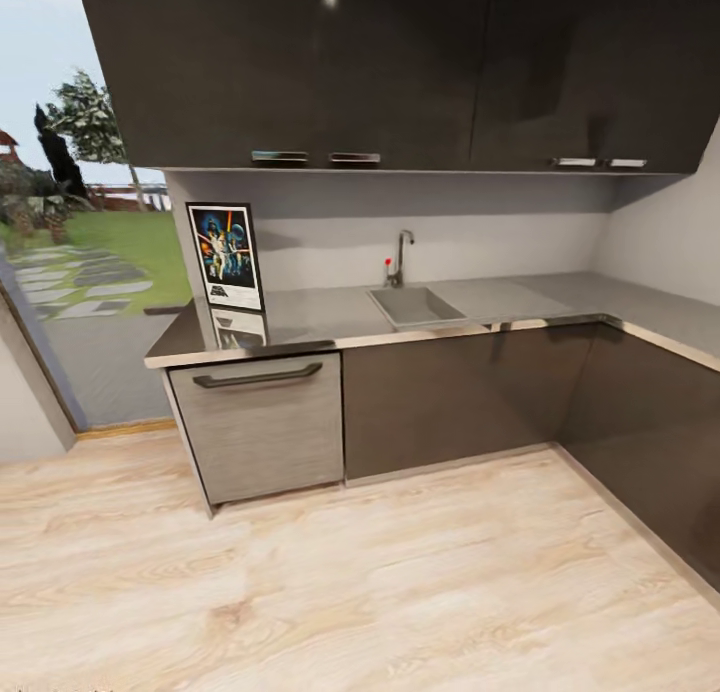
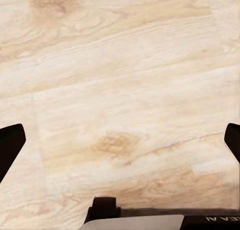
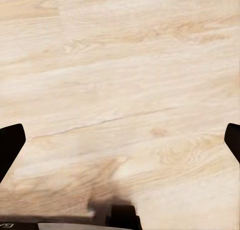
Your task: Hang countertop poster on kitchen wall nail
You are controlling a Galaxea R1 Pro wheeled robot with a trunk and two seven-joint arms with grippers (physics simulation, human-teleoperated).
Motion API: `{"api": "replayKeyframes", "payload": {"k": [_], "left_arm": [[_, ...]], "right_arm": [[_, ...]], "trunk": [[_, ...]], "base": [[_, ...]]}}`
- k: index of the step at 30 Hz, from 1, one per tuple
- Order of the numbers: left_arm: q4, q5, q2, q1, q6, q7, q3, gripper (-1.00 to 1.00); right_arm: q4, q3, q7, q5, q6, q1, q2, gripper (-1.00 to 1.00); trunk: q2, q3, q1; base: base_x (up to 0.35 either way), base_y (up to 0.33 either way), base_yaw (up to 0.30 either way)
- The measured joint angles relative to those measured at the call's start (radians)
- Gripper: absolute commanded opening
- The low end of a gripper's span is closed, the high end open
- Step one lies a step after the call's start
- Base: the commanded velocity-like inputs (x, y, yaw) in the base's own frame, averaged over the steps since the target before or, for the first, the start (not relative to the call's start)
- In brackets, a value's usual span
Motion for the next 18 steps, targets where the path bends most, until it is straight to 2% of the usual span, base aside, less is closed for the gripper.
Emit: {"api": "replayKeyframes", "payload": {"k": [5,18], "left_arm": [[0.000,0.000,0.000,0.000,0.000,0.000,0.000,1.00],[0.000,0.000,0.000,0.000,0.000,0.001,0.000,1.00]], "right_arm": [[0.000,0.000,0.000,0.000,0.000,0.000,0.000,1.00],[0.000,0.000,0.000,0.000,0.001,0.000,-0.001,1.00]], "trunk": [[0.000,0.000,0.000],[0.000,0.000,0.000]], "base": [[0.248,-0.220,0.236],[0.248,-0.220,0.022]]}}
